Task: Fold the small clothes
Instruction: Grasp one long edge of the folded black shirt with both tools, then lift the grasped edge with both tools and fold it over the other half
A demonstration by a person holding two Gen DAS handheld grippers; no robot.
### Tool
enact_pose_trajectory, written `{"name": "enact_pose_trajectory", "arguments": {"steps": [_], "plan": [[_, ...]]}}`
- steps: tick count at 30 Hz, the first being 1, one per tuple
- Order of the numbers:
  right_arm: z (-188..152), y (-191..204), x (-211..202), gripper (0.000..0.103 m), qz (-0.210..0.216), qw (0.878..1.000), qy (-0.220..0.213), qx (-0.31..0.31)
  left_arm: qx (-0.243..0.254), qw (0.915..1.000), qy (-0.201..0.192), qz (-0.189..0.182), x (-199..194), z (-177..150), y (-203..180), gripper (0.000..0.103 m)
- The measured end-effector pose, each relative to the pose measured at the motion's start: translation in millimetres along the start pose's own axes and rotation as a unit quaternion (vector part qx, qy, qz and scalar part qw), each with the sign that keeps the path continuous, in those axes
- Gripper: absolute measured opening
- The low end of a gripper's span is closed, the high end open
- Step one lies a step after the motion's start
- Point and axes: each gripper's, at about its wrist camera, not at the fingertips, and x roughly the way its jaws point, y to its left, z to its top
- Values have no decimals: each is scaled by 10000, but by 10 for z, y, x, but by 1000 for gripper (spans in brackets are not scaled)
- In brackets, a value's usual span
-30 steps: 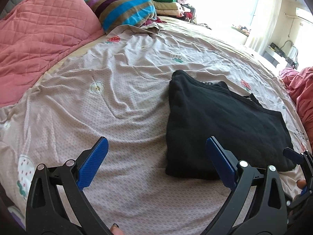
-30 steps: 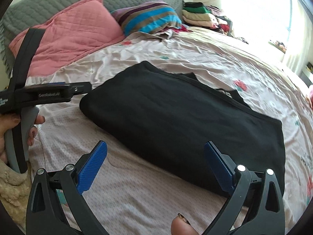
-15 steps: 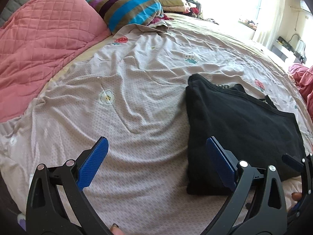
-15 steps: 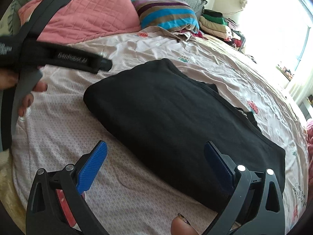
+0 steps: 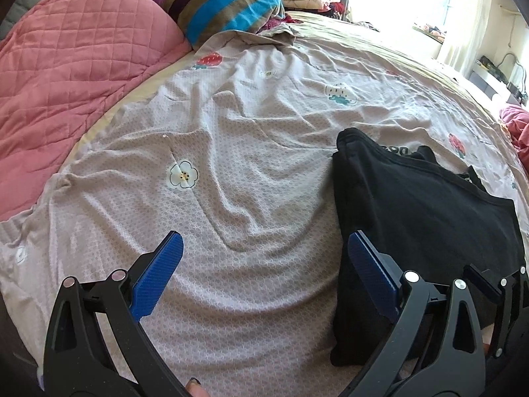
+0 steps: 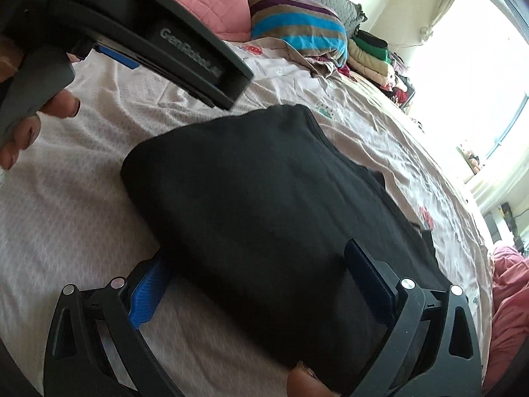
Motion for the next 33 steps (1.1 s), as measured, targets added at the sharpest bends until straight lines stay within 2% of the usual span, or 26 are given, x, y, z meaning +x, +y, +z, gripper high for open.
{"name": "enact_pose_trajectory", "arguments": {"steps": [6, 8, 9, 11, 12, 17, 20, 24, 25, 27, 29, 30, 33], "plan": [[69, -23, 7, 95, -254, 9994, -254, 26, 39, 9999, 100, 3, 79, 53, -42, 94], [66, -70, -30, 79, -286, 9988, -374, 105, -17, 9998, 150, -119, 105, 78, -63, 94], [62, -82, -48, 77, -285, 9987, -410, 130, -74, 9995, 188, -232, 118, 91, -69, 93], [40, -108, -110, 63, -297, 9979, -544, 169, -236, 9978, 276, -556, 147, 125, -86, 94], [26, -129, -142, 60, -263, 9976, -615, 190, -286, 9970, 305, -655, 157, 139, -100, 93], [-22, -133, -288, 21, -221, 9952, -940, 167, -471, 9902, 453, -1232, 209, 266, -237, 93], [-53, -156, -363, 18, -331, 9930, -1127, 151, -471, 9838, 704, -1579, 306, 316, -360, 93], [-110, -241, -447, 16, -316, 9918, -1206, 294, -297, 9848, 770, -1531, 354, 326, -511, 93], [-124, -266, -478, 15, -352, 9911, -1245, 312, -298, 9836, 760, -1605, 347, 327, -551, 89], [-157, -309, -552, 11, -451, 9893, -1341, 350, -343, 9801, 769, -1800, 329, 339, -616, 54], [-206, -356, -638, 8, -546, 9874, -1415, 443, -367, 9775, 745, -1938, 281, 352, -695, 44], [-222, -374, -659, 7, -553, 9871, -1427, 479, -326, 9773, 706, -1970, 245, 356, -737, 34], [-310, -461, -745, 7, -621, 9846, -1486, 676, -126, 9776, 528, -2035, 88, 378, -902, 24]]}}
